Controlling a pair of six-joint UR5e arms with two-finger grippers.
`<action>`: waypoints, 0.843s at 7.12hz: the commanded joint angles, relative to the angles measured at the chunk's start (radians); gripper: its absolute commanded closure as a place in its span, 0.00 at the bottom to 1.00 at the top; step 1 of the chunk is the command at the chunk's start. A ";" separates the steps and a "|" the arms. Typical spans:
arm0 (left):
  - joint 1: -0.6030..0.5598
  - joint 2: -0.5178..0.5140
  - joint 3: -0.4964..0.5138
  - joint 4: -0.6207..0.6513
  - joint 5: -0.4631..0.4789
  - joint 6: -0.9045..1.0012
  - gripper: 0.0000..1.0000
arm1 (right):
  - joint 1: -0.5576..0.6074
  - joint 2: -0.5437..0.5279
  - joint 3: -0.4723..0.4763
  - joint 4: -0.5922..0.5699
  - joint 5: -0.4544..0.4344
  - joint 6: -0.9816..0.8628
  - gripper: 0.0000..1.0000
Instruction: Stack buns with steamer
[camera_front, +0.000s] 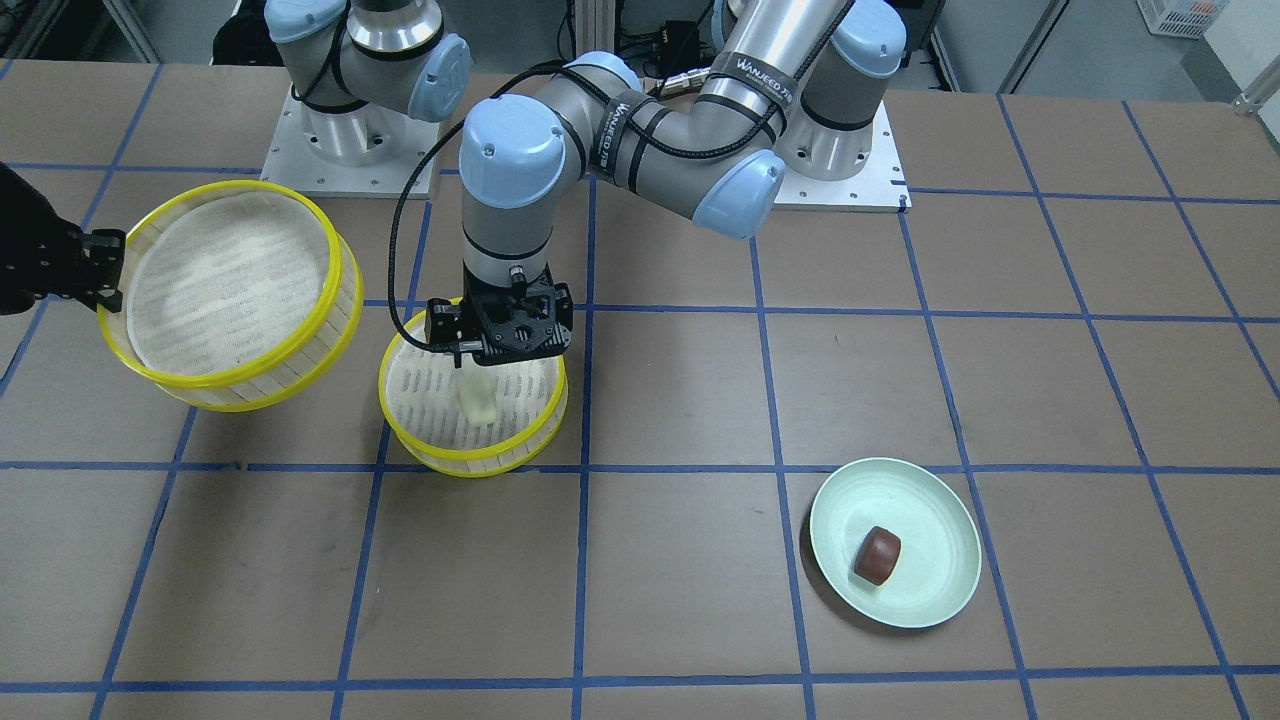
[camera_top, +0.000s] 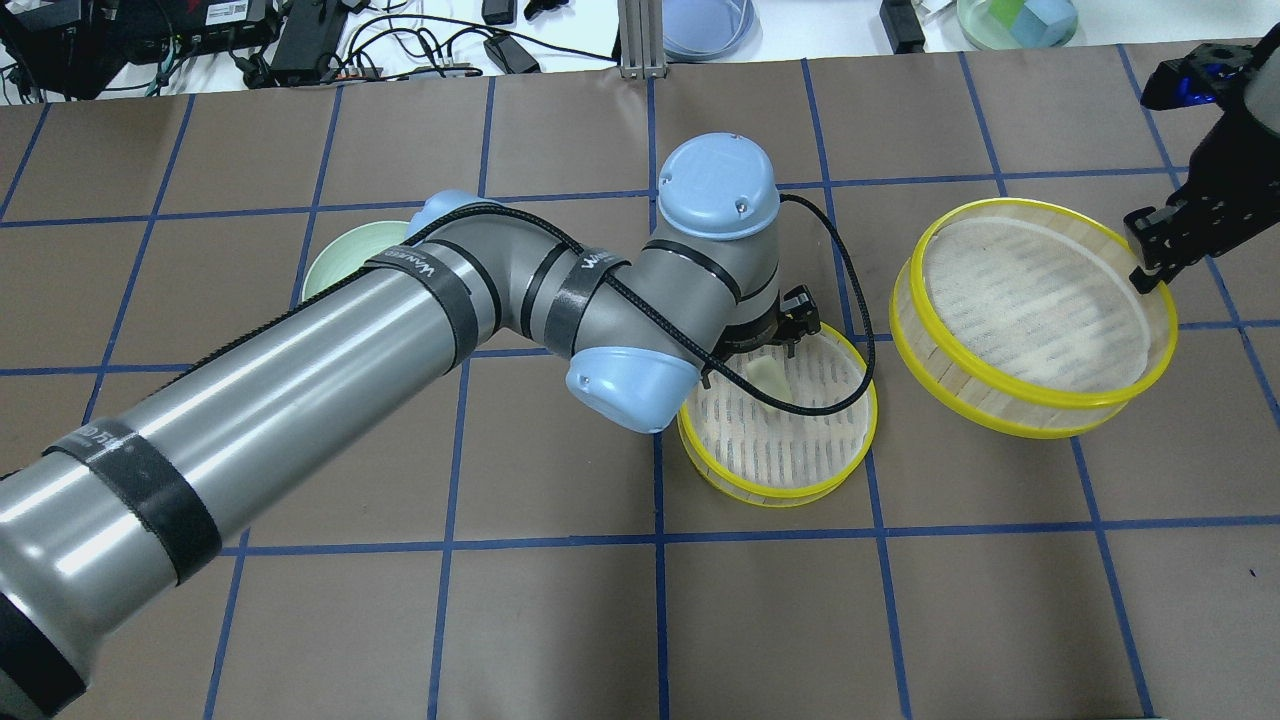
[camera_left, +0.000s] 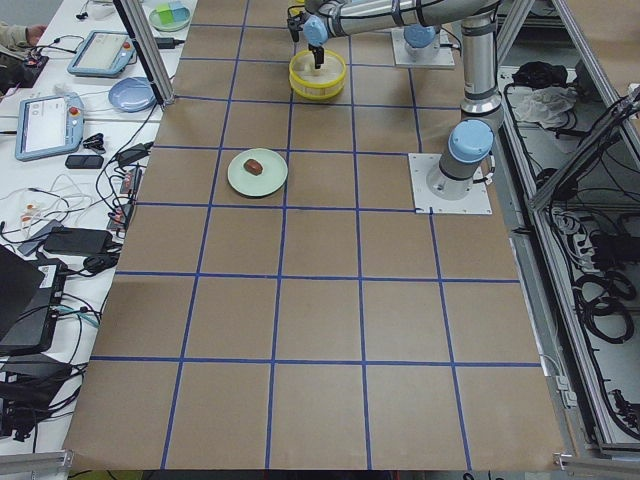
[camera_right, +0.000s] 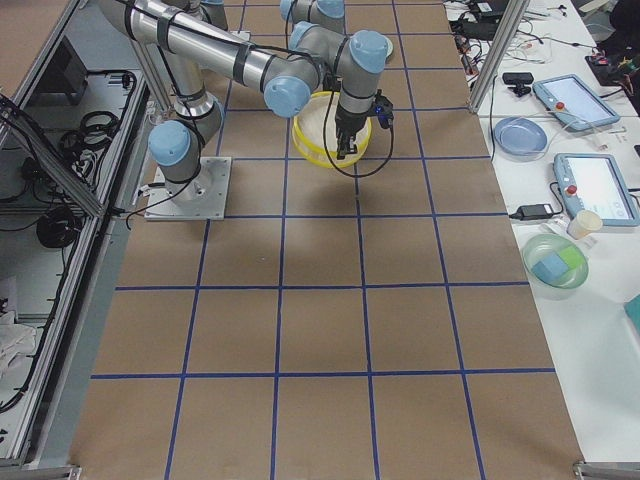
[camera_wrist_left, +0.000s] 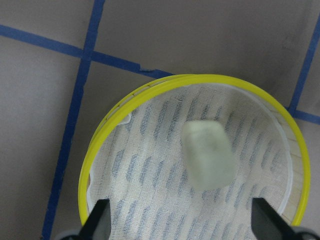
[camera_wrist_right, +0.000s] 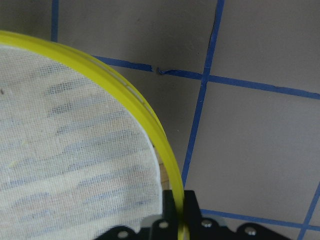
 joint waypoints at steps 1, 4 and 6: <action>0.039 0.026 0.002 -0.002 0.002 0.044 0.00 | 0.003 0.000 0.001 -0.001 0.001 0.007 1.00; 0.293 0.088 0.000 -0.037 0.013 0.320 0.00 | 0.065 0.011 0.004 -0.001 0.003 0.106 1.00; 0.423 0.108 0.008 -0.095 0.109 0.579 0.00 | 0.142 0.012 0.064 -0.055 -0.005 0.195 1.00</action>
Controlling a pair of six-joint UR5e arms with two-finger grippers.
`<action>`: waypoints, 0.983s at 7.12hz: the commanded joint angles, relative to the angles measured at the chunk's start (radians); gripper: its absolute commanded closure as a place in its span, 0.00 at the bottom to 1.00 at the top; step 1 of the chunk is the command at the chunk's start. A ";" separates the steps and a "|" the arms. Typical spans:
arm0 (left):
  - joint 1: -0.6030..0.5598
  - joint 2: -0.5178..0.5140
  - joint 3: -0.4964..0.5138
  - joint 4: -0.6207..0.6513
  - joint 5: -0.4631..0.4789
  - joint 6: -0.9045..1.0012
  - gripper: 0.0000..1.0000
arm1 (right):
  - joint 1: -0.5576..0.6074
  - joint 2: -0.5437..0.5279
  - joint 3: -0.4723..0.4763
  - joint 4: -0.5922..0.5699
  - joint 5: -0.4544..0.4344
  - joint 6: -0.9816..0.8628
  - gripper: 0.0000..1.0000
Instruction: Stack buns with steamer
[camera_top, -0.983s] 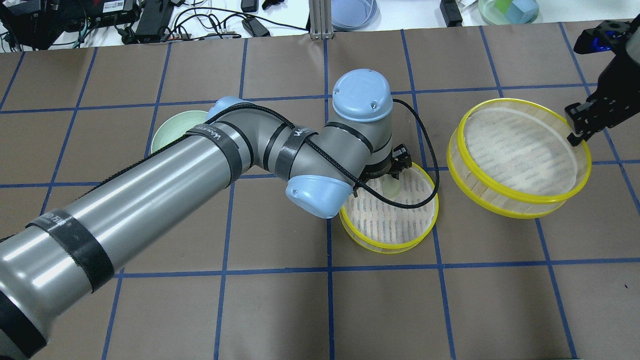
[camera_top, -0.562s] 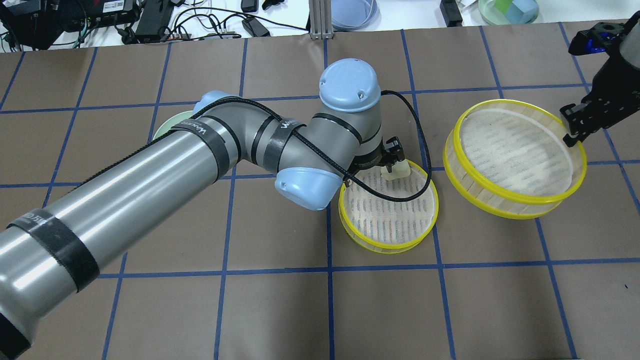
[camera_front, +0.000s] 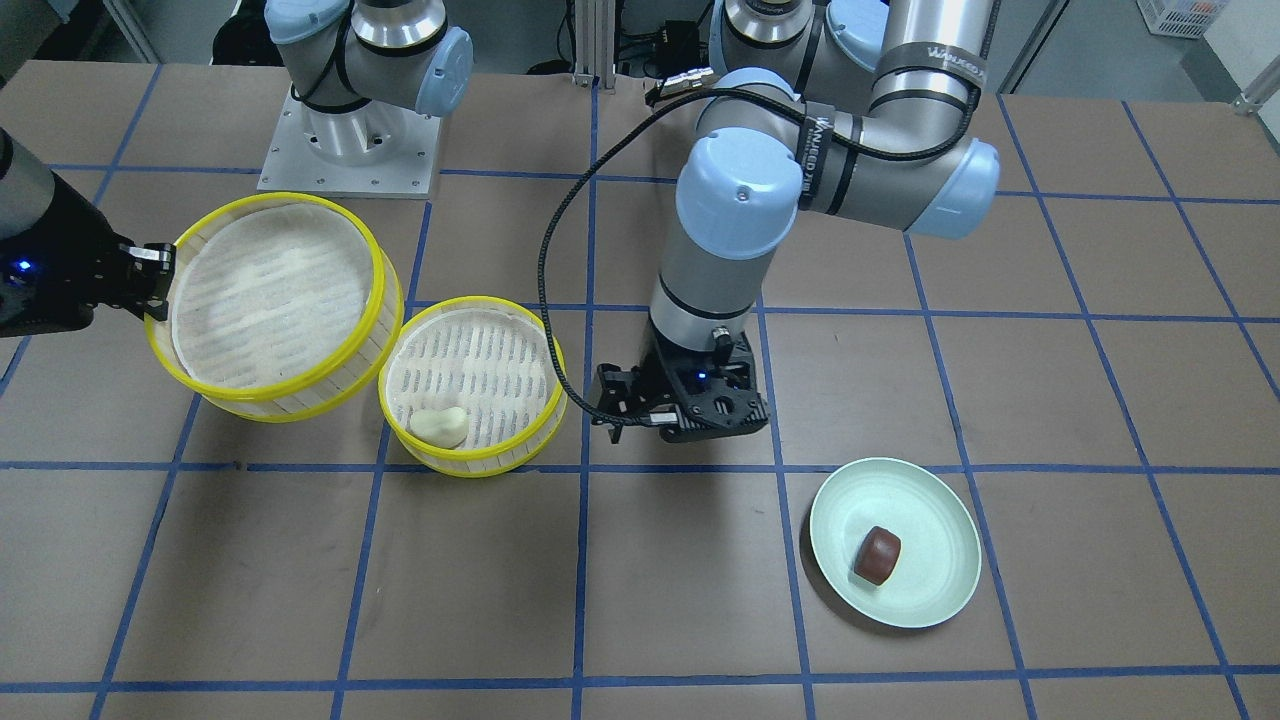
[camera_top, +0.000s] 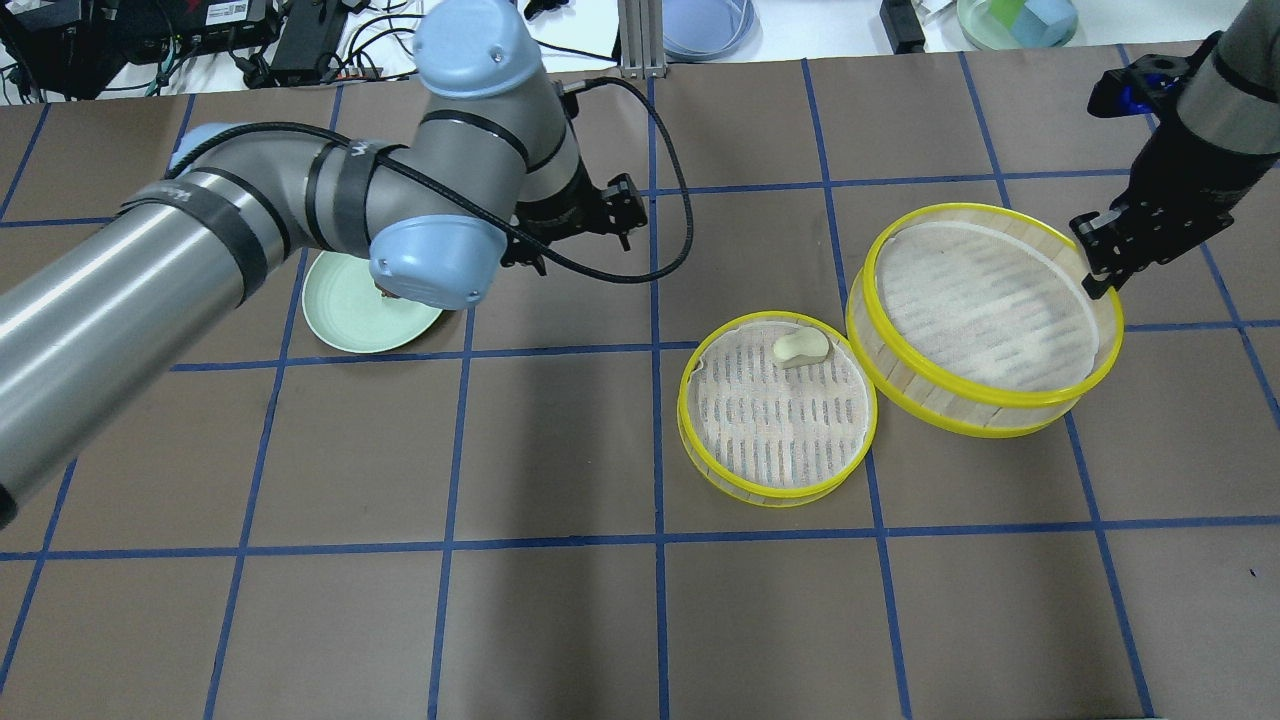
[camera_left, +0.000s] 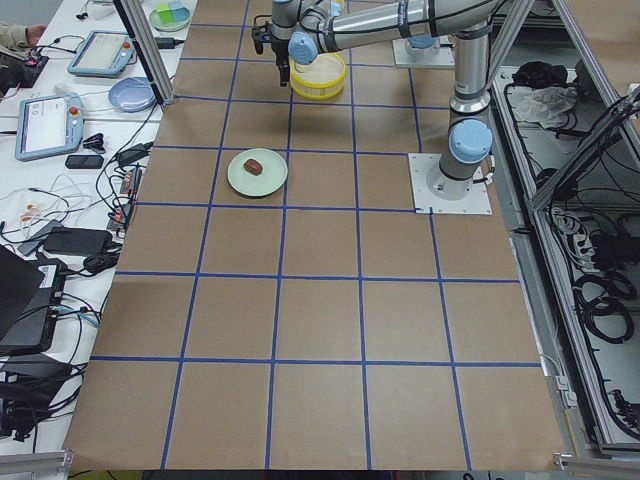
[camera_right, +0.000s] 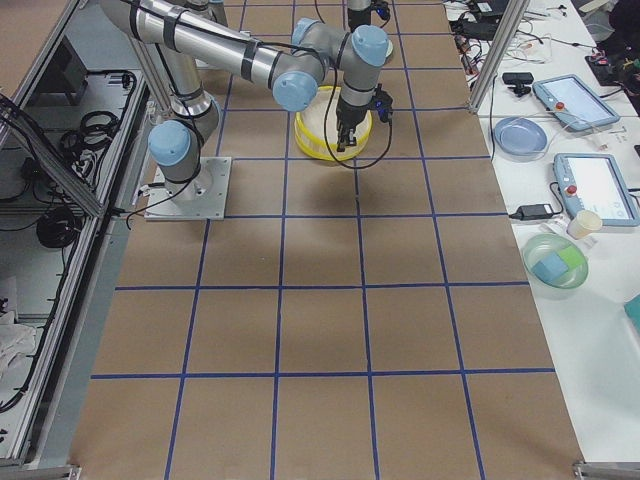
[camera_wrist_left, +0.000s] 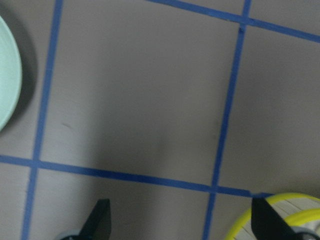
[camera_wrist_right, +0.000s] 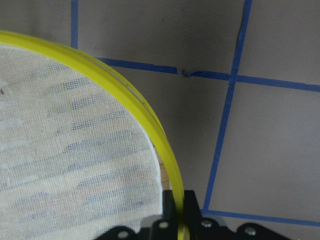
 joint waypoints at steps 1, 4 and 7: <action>0.171 0.011 -0.003 -0.040 0.041 0.264 0.00 | 0.085 0.001 0.067 -0.071 -0.010 0.112 1.00; 0.306 -0.071 -0.006 -0.008 0.036 0.525 0.02 | 0.207 0.003 0.121 -0.119 -0.026 0.308 1.00; 0.319 -0.180 -0.006 0.158 0.039 0.652 0.06 | 0.267 -0.011 0.191 -0.203 -0.031 0.475 1.00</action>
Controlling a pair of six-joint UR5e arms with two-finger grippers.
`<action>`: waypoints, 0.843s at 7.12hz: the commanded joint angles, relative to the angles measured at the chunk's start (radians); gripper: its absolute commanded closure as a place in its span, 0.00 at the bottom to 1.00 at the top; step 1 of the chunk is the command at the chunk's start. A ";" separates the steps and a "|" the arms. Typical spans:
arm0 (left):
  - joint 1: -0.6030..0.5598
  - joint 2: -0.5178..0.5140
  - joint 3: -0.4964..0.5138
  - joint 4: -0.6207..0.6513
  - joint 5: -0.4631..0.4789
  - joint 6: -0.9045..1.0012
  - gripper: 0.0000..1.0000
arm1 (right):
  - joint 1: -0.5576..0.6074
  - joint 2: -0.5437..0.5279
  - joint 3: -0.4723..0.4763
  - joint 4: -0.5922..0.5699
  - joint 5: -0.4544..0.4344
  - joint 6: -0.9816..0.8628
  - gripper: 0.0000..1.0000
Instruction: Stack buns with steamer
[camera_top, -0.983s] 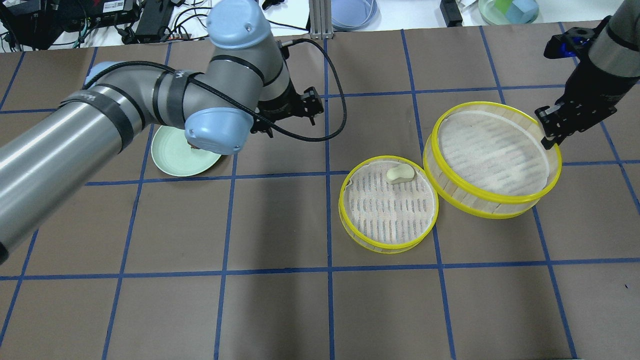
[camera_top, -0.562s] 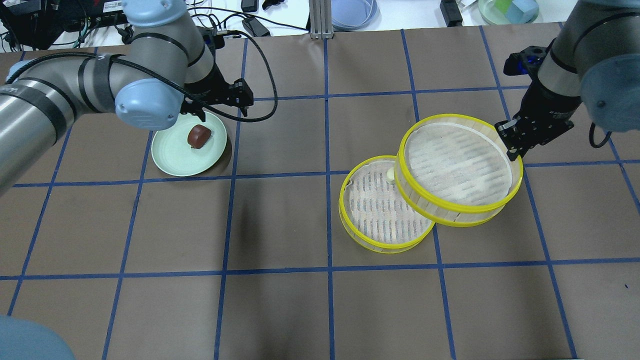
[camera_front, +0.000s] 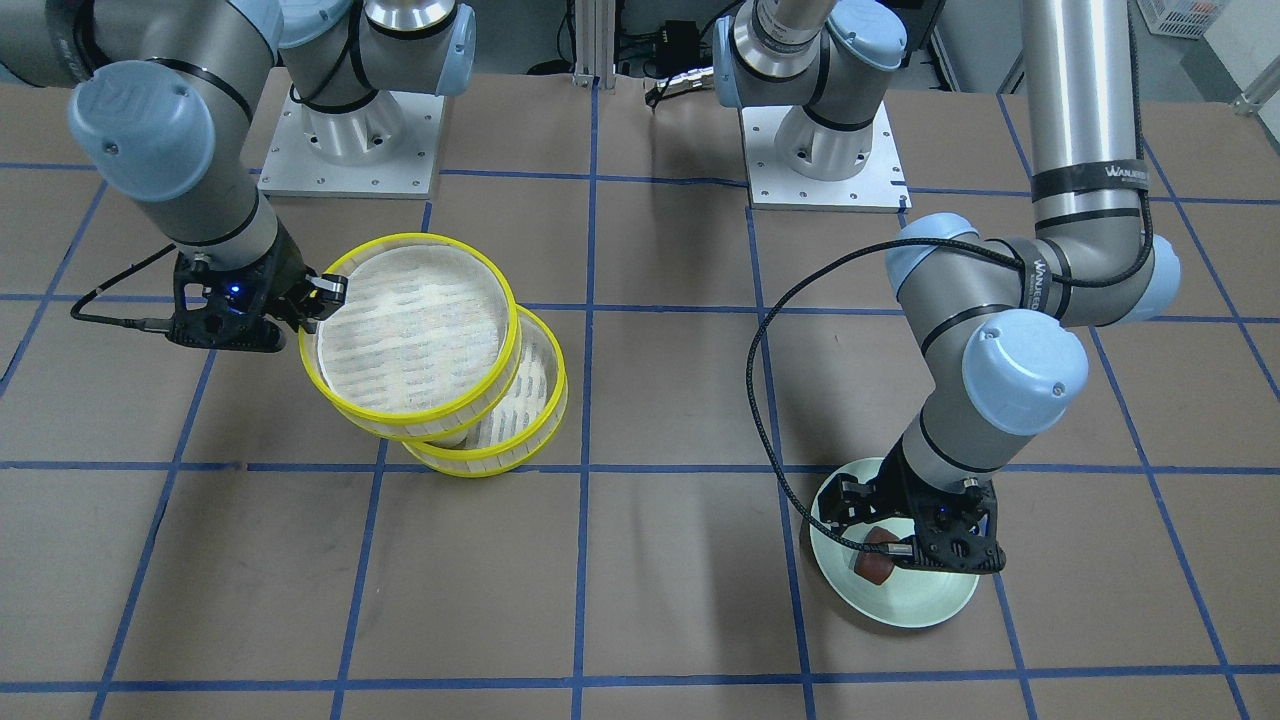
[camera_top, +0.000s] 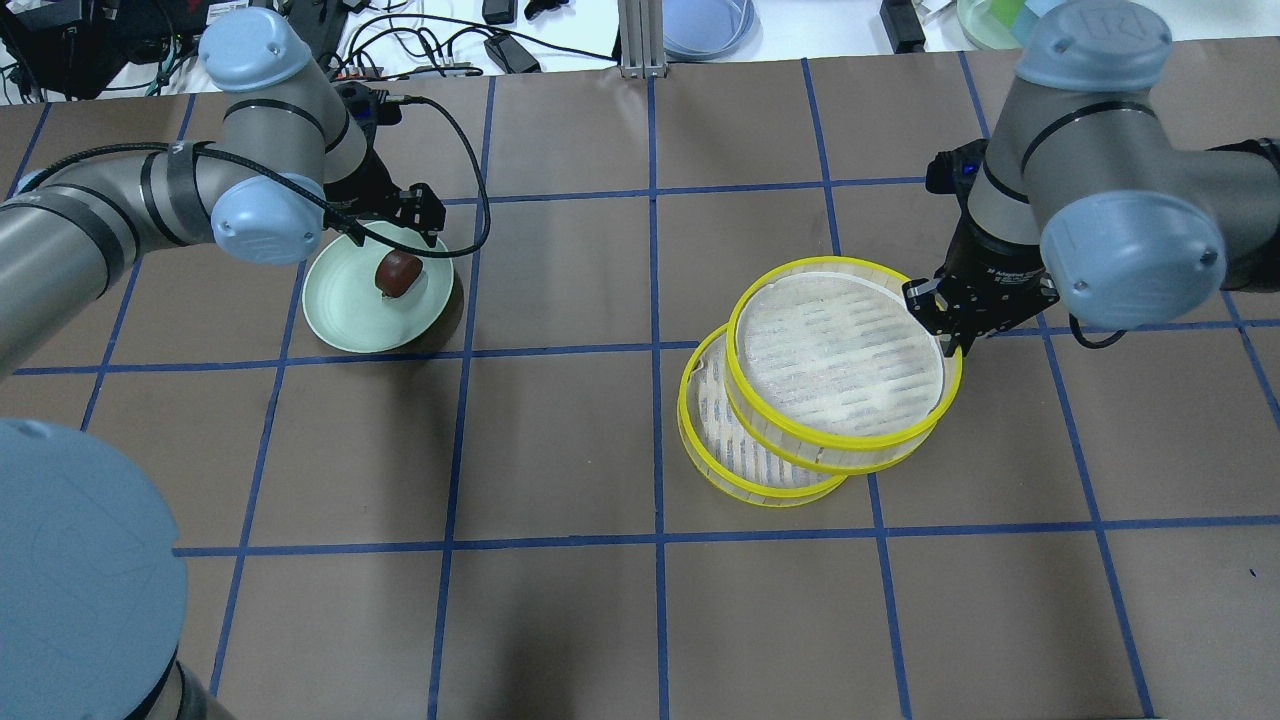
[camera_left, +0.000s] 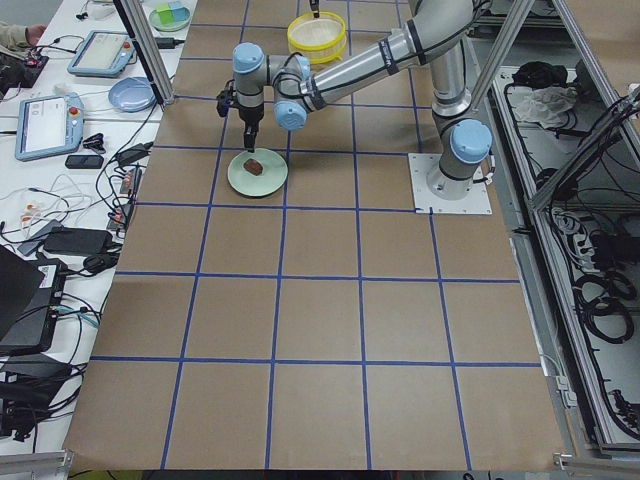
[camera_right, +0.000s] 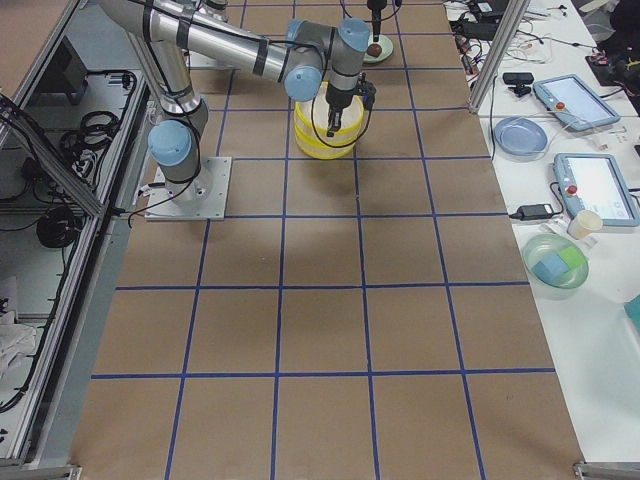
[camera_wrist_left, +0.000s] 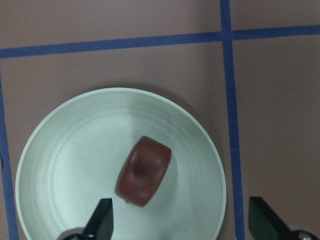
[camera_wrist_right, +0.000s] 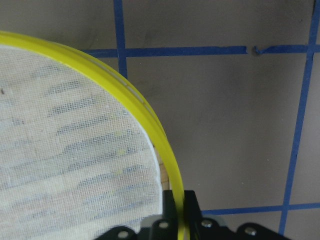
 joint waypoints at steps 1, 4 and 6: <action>0.041 -0.039 0.000 0.036 -0.008 0.117 0.07 | 0.057 -0.006 0.063 -0.122 -0.002 0.093 1.00; 0.046 -0.070 -0.012 0.039 -0.028 0.130 0.14 | 0.090 -0.001 0.096 -0.194 -0.001 0.093 1.00; 0.046 -0.070 -0.028 0.037 -0.051 0.125 0.33 | 0.090 0.007 0.096 -0.197 -0.002 0.093 1.00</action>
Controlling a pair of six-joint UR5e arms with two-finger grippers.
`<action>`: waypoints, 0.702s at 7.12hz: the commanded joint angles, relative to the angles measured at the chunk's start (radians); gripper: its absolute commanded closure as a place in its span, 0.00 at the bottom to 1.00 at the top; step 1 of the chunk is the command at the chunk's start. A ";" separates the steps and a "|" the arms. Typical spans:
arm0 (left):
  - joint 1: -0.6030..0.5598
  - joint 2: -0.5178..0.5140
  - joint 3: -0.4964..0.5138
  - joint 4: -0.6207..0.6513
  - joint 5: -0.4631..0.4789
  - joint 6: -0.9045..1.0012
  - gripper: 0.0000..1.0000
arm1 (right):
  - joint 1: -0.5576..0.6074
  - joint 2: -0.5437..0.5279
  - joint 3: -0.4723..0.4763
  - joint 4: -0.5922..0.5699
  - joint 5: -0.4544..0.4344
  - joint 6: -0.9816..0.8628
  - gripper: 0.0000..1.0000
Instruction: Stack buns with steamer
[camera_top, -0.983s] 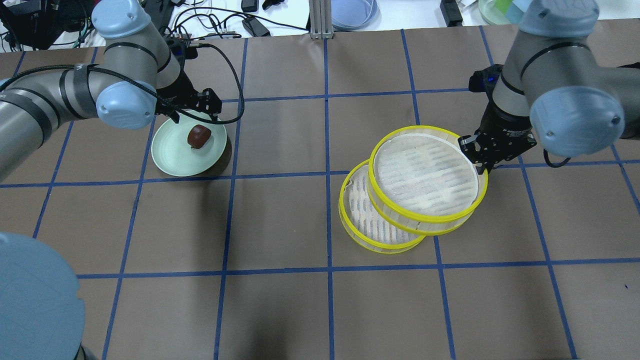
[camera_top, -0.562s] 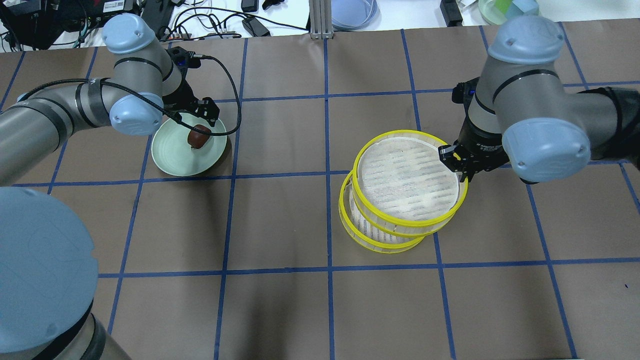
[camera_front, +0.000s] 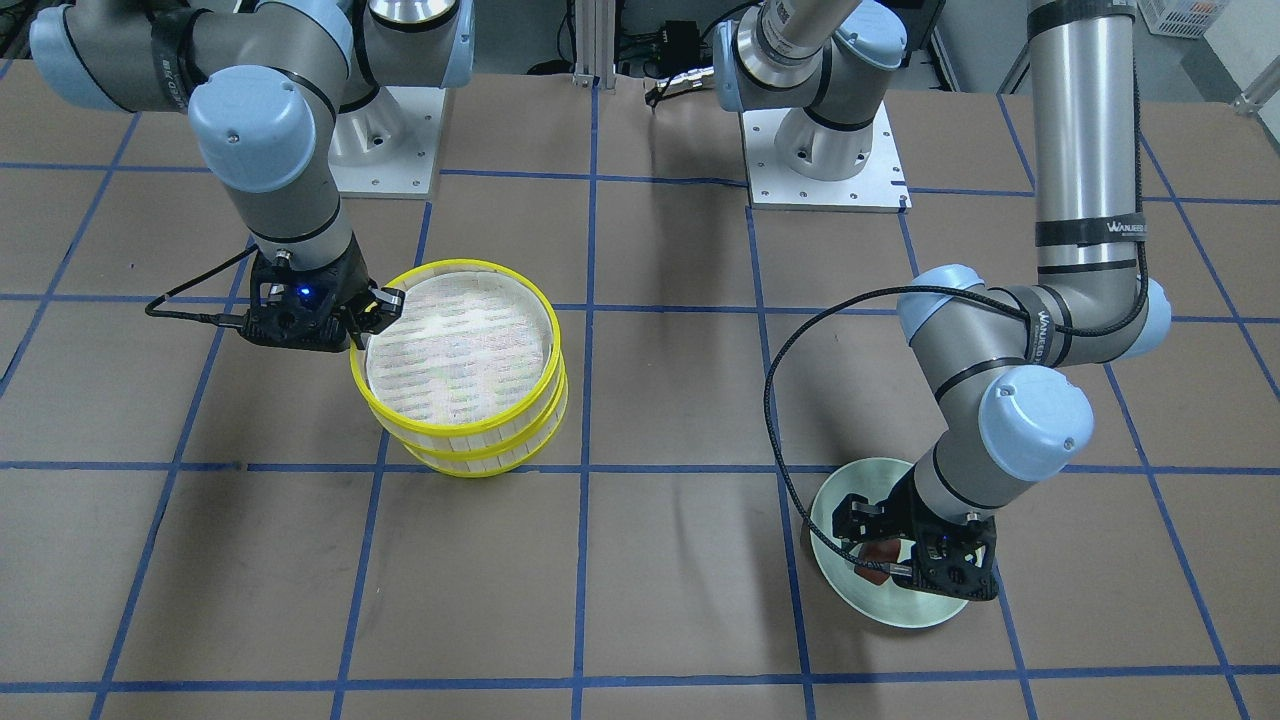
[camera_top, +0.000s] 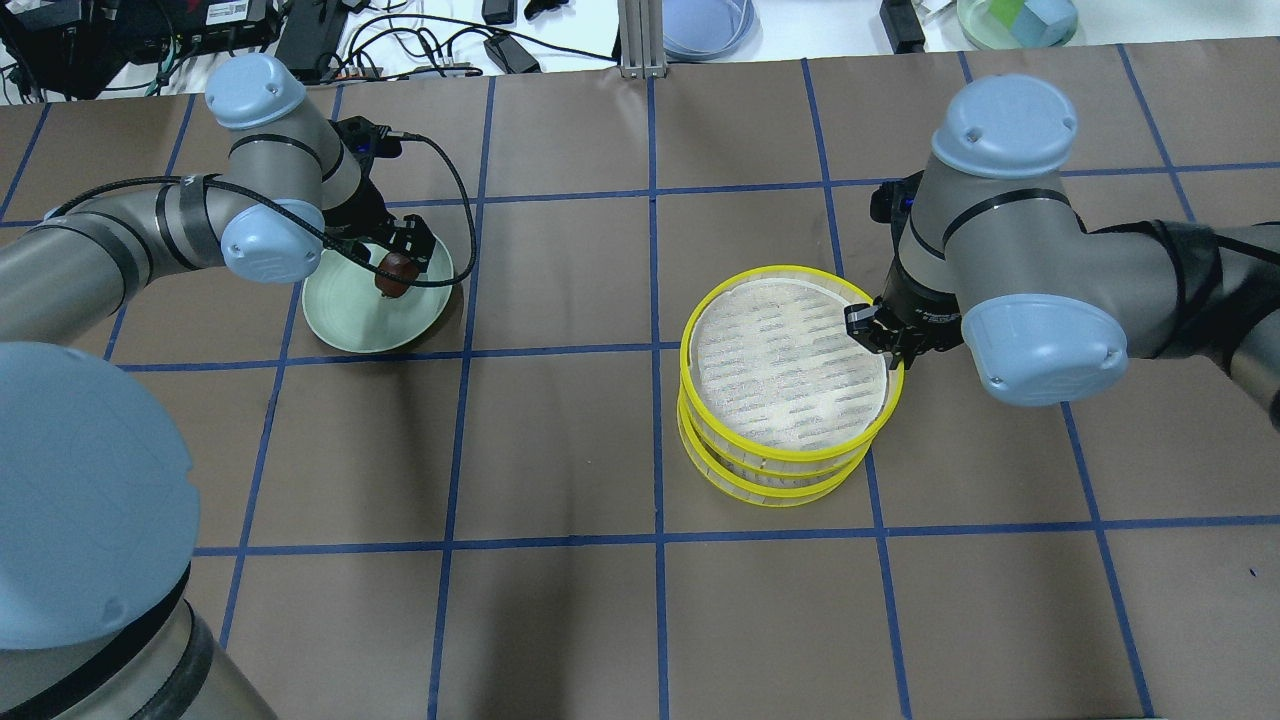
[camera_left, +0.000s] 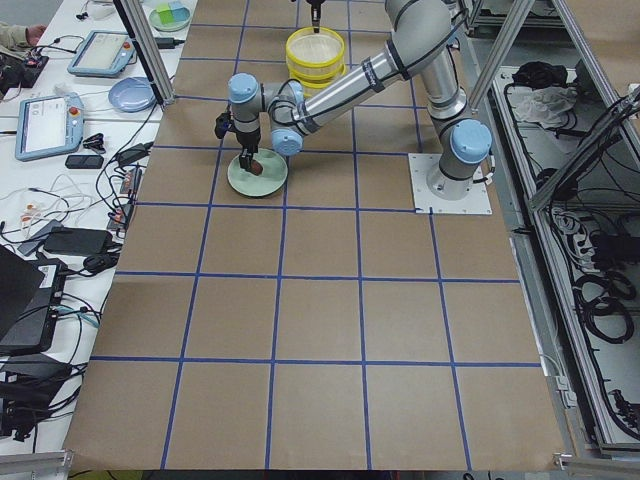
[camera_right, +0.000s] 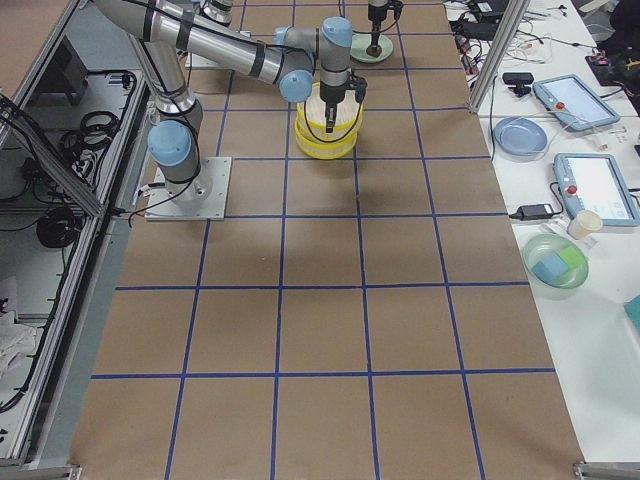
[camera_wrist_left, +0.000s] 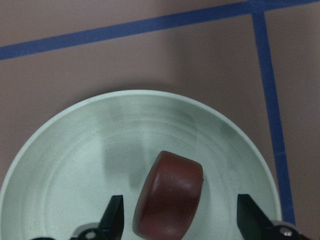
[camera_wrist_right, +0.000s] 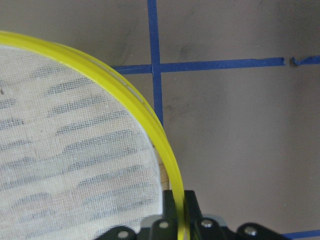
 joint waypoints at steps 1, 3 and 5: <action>0.002 -0.002 -0.014 0.003 -0.003 0.005 0.56 | 0.002 0.007 0.007 -0.002 -0.004 0.000 1.00; 0.003 -0.002 -0.012 0.003 0.000 0.010 0.88 | 0.002 0.022 0.008 -0.004 -0.014 0.000 1.00; 0.005 0.011 -0.003 0.034 0.000 0.002 0.92 | 0.005 0.030 0.008 -0.004 -0.016 0.000 1.00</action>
